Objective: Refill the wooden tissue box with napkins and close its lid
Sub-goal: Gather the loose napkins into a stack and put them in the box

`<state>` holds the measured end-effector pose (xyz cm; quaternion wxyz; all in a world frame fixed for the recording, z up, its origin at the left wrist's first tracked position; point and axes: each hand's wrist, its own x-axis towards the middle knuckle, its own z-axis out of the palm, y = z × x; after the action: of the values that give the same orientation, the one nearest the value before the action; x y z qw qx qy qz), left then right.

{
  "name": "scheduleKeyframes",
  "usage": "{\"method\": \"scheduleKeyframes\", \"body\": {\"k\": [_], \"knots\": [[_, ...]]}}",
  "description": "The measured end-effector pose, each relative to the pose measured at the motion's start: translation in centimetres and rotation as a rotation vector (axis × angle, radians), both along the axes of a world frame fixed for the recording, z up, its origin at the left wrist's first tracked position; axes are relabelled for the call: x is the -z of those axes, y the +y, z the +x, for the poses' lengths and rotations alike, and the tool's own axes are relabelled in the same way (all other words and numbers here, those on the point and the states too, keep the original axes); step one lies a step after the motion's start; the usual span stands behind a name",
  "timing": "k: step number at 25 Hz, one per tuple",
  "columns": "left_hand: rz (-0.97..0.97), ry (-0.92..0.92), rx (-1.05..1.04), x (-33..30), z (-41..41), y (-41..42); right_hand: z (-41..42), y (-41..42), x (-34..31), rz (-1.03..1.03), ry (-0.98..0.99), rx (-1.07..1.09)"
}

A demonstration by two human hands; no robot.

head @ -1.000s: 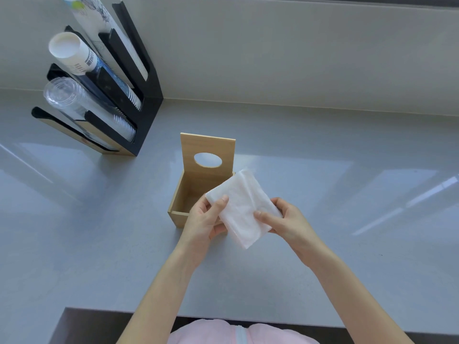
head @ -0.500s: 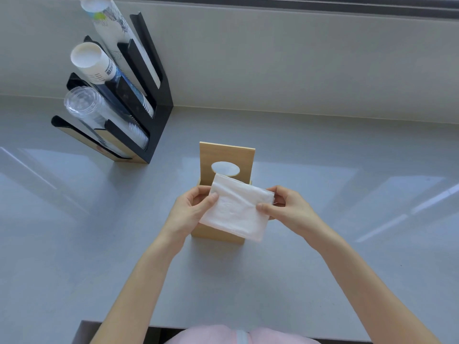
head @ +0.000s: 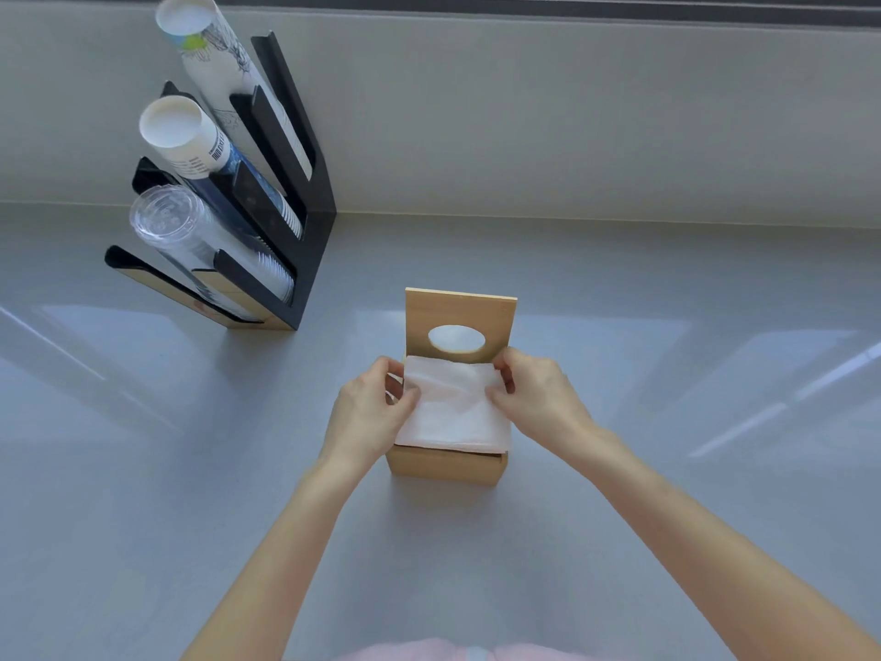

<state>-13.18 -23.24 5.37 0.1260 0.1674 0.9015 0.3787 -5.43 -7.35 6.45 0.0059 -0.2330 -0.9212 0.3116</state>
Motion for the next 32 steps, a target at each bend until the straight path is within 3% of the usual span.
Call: {"method": "scheduleKeyframes", "body": {"k": [4,8,18,25,32], "knots": [[-0.243,0.171,0.092,0.4,-0.4,0.4,-1.0,-0.9,-0.1,0.32,-0.17,-0.129],[-0.556,0.339,0.248,0.1,-0.3,1.6,-2.0,-1.3,-0.1,0.49,-0.372,-0.244],[-0.91,0.319,0.44,0.6,0.0,3.2,-3.9,-3.3,0.3,0.658,-0.541,-0.421],[-0.873,0.281,0.442,0.3,0.2,2.7,-3.7,-3.3,0.3,0.617,-0.534,-0.401],[-0.541,0.264,0.321,-0.5,-0.7,1.1,-1.7,-1.3,-1.0,0.371,-0.302,-0.254]]}}
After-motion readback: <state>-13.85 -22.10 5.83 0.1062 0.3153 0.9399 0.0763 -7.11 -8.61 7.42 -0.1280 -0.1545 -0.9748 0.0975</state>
